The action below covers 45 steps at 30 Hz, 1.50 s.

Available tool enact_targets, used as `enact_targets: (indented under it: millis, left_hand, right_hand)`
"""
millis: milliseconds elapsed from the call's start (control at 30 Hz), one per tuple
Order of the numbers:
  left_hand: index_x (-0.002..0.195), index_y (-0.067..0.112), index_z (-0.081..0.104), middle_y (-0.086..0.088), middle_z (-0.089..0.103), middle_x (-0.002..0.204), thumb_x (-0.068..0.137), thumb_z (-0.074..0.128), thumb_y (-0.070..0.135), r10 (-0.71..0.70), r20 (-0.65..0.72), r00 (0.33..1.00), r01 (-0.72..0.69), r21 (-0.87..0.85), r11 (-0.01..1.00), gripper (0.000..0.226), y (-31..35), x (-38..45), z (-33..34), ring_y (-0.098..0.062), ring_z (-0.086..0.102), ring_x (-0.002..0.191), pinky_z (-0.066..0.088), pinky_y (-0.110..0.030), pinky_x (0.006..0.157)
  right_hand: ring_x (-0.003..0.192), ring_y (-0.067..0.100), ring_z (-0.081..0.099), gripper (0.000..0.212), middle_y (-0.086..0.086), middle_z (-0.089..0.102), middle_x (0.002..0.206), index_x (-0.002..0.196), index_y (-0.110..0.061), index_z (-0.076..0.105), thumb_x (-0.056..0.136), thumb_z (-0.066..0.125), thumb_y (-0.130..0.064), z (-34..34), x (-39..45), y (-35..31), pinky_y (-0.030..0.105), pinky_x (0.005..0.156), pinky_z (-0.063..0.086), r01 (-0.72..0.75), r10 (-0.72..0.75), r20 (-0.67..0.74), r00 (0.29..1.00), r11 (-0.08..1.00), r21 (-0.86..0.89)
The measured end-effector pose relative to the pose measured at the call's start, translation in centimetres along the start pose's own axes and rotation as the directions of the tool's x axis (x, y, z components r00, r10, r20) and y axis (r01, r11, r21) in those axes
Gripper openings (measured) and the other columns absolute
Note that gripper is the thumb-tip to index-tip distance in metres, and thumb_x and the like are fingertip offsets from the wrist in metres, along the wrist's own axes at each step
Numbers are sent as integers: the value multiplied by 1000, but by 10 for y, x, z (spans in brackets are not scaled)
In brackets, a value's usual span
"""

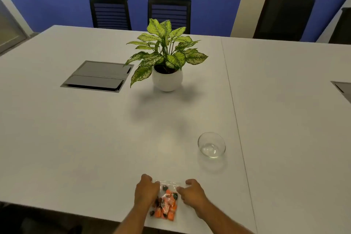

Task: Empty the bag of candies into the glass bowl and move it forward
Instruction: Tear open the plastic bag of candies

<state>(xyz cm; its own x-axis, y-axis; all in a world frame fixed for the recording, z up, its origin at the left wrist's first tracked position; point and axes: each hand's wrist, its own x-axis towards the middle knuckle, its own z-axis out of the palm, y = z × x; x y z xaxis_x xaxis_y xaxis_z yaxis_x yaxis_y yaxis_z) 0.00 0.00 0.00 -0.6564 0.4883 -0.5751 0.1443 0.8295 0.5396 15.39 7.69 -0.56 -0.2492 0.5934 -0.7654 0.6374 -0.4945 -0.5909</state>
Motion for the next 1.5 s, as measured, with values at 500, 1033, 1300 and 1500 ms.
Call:
enact_targets:
  millis: [500,1033,1300,1500]
  left_hand:
    - [95,11,70,-1,70,96,95,61,12,191,189,963,-159,-174,972,9,28,-9,16,-17,64,93,50,-28,84]
    - [107,23,65,7,61,115,94,66,24,392,143,909,-348,-260,901,12,77,-39,45,-12,57,106,45,-22,87]
    - [97,15,72,-3,78,92,98,60,35,251,233,939,-104,-505,857,24,91,-66,61,-20,76,83,65,-31,75]
    - [86,12,79,-3,81,78,86,76,30,204,314,927,21,-587,809,18,92,-74,62,-22,79,74,64,-29,66]
  right_hand:
    - [81,17,68,15,3,73,87,84,-17,71,73,80,-23,-30,-21,-8,33,71,57,149,-142,-125,982,988,45]
    - [64,11,71,22,-6,77,68,63,-24,77,79,68,-12,-75,-48,-21,25,62,60,291,-303,-152,941,952,-97]
    - [58,16,69,13,2,75,65,72,-17,79,82,72,-12,-90,-50,-26,26,60,57,344,-350,-263,899,936,-69]
    - [64,15,71,16,-1,74,69,72,-23,74,77,74,-8,-87,-52,-21,30,67,62,341,-353,-324,877,935,-95]
